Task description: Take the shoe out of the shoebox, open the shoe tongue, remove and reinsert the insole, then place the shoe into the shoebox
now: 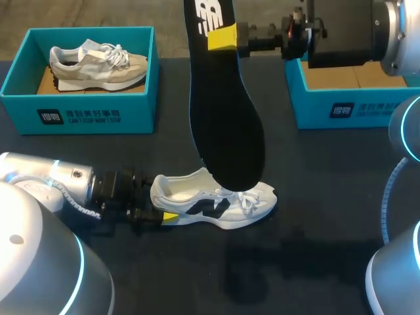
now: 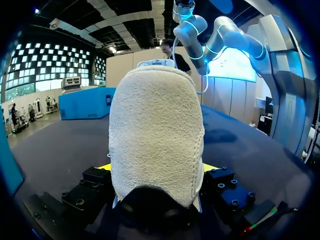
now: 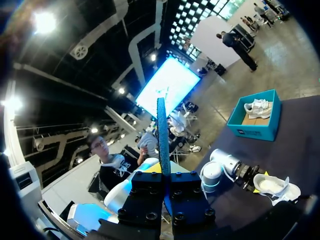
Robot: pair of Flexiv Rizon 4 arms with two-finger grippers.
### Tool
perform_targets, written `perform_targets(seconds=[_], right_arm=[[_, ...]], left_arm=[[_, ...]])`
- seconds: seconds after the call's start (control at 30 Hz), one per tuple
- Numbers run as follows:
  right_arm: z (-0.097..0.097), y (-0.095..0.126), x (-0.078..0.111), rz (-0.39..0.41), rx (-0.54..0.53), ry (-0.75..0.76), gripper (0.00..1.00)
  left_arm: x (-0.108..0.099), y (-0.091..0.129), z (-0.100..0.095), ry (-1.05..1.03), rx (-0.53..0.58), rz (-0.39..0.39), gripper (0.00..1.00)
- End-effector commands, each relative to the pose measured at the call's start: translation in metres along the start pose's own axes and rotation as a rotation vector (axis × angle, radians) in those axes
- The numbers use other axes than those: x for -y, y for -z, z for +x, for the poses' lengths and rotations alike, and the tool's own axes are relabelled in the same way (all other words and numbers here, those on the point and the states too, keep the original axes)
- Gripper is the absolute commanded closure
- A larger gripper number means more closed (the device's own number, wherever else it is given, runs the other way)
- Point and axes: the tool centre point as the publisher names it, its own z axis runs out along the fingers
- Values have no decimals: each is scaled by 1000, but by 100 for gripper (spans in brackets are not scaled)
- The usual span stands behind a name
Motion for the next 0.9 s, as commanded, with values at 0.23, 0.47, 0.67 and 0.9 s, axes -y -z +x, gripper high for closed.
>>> perform_targets(seconds=[0.23,0.47,0.67,0.9], right_arm=[[0,-4,0,-2,4,-2,100],[0,-4,0,-2,4,-2,100],[0,-4,0,-2,4,-2,100],[0,-4,0,-2,4,-2,100]], left_arm=[[0,5,-3,14,-24,-36,0],[10,15,1,26,27,-139,0],[18,29,4,35,30,-239,0],[25,47,-1,52,37,-349,0]])
